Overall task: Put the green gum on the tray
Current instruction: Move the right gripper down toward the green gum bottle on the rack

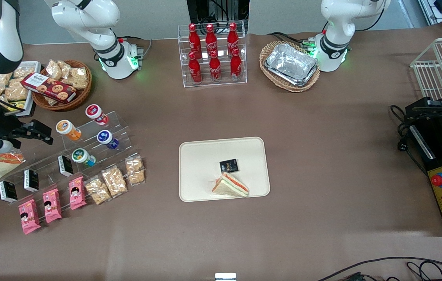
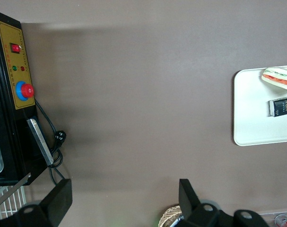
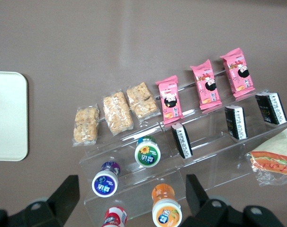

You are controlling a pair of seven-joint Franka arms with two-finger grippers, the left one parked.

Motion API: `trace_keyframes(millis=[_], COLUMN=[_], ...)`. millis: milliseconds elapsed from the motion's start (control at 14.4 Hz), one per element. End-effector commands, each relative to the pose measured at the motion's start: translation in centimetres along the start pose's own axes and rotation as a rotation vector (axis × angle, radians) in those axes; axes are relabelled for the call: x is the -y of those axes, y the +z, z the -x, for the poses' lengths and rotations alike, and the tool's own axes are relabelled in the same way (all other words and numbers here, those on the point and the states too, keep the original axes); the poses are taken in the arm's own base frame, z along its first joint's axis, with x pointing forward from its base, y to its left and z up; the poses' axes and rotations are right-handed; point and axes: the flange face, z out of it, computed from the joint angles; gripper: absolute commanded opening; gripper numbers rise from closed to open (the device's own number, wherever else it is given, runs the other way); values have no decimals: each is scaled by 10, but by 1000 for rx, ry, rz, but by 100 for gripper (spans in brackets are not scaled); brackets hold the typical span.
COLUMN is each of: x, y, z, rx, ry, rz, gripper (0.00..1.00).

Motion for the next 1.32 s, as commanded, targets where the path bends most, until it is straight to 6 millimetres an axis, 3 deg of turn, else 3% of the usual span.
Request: trace_keyframes(millis=[0, 347, 486, 694, 764, 972, 1250], x=[-8, -17, -13, -3, 0, 2, 5], y=[-13, -6, -3, 8, 12, 24, 101], z=[4, 14, 41, 102, 109, 105, 69], rx=[-30, 12, 29, 2, 2, 15, 38], ry=[13, 37, 24, 17, 12, 7, -38], rz=[-19, -49, -56, -62, -61, -58, -45], gripper=[100, 100, 100, 100, 100, 100, 100])
